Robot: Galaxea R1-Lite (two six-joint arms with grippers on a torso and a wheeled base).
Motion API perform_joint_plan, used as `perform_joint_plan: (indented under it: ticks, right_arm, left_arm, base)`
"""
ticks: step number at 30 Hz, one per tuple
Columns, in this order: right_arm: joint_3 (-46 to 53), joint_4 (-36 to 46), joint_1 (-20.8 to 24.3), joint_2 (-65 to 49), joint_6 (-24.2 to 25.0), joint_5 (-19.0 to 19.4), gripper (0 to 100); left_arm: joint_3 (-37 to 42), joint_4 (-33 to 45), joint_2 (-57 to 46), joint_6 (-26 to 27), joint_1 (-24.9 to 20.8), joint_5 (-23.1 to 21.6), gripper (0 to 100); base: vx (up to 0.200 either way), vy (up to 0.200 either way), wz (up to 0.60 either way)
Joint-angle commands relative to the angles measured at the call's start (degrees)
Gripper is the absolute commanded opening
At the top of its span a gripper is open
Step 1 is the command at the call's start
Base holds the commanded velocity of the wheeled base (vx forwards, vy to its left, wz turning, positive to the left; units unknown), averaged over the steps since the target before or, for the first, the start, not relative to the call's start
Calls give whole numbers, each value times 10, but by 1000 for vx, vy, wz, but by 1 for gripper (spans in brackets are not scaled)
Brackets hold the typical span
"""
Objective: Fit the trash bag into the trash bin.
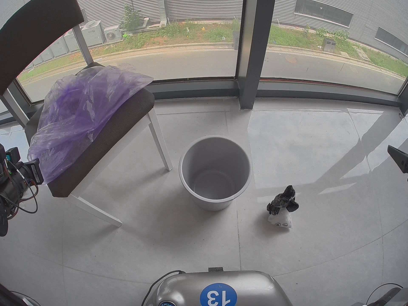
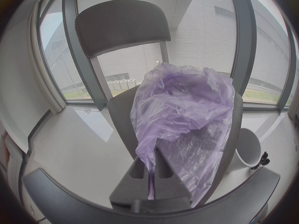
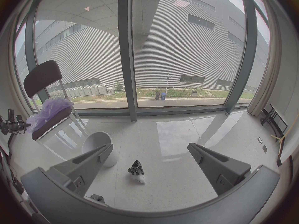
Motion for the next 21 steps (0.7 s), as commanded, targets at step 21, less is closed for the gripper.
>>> perform_joint_plan:
  ticks: [21]
  right_arm:
    - [71,-81,35,-63,-7,0,100]
  left_arm:
    - [-143,64,-123,5,-83,-50,0]
  base:
    - [0,0,0]
